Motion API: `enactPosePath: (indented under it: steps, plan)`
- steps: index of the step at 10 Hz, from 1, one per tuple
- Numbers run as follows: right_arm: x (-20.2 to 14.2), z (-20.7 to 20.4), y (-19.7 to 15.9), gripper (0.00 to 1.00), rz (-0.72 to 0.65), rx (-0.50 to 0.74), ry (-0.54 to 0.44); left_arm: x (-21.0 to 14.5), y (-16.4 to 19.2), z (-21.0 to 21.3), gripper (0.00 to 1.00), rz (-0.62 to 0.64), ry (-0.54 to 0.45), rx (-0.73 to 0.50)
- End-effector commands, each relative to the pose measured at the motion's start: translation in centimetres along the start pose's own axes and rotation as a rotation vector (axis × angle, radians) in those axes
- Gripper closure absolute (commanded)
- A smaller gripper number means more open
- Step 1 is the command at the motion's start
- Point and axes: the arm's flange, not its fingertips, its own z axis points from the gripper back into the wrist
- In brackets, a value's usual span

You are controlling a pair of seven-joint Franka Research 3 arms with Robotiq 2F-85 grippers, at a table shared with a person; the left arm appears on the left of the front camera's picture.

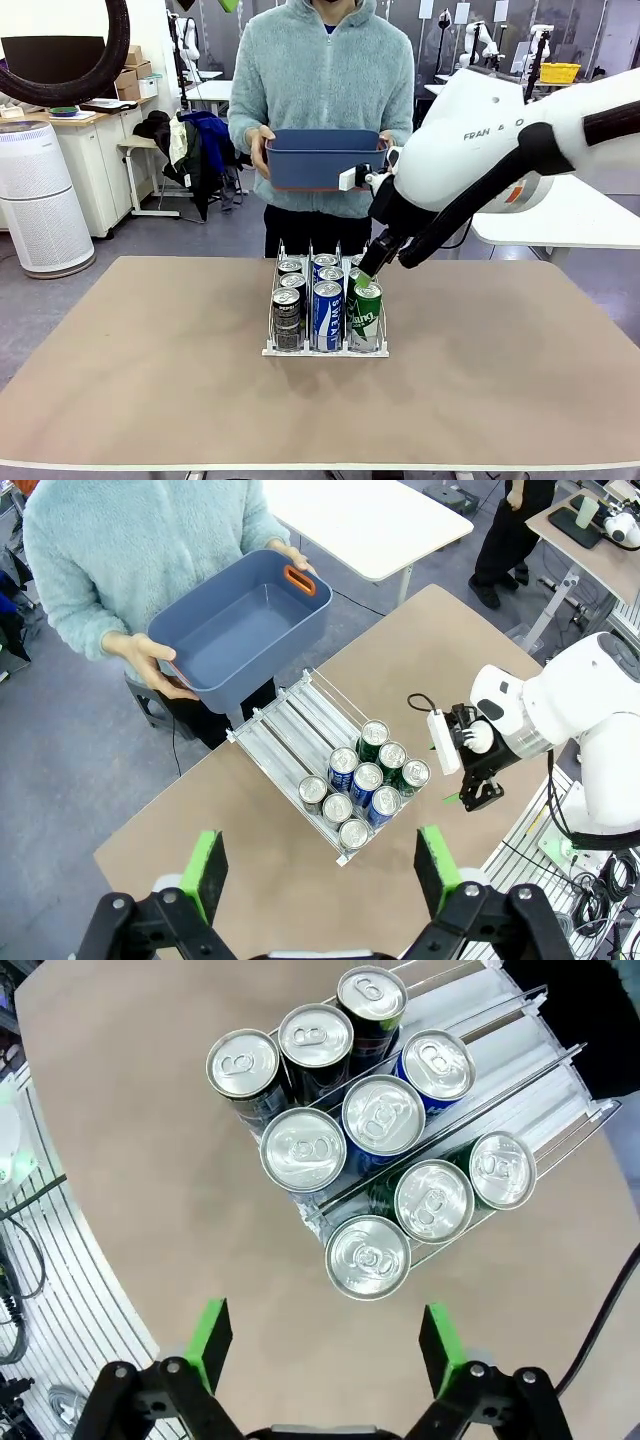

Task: Fill the beverage cans into the dispenser.
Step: Place the picked Sprite in the line of the Automatic Can Dispenser with the same cans.

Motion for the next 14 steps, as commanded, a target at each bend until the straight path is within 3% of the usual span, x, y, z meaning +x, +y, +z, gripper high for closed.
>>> enactPosePath:
  steps: [1, 6, 10, 11, 14]
  plan:
    - [0.3, -1.7, 0.1, 0.00, -0.008, -0.021, 0.008, -0.2, 0.1, 0.1, 0.00, 0.007, 0.000, 0.000]
    - [0.1, -1.5, -0.1, 0.00, 0.001, 0.005, 0.013, -0.2, 0.1, 0.1, 0.00, 0.007, 0.000, 0.000]
    - [2.6, 6.4, -3.9, 0.00, 0.056, 0.006, -0.091, -0.2, 0.1, 0.1, 0.00, 0.007, 0.000, 0.000]
    - [2.9, 8.5, -5.2, 0.00, 0.123, 0.088, -0.075, -0.2, 0.1, 0.1, 0.00, 0.007, 0.000, 0.000]
    - [4.6, 14.2, -7.9, 0.00, 0.080, 0.041, -0.139, -0.2, 0.1, 0.1, 0.00, 0.007, 0.000, 0.000]
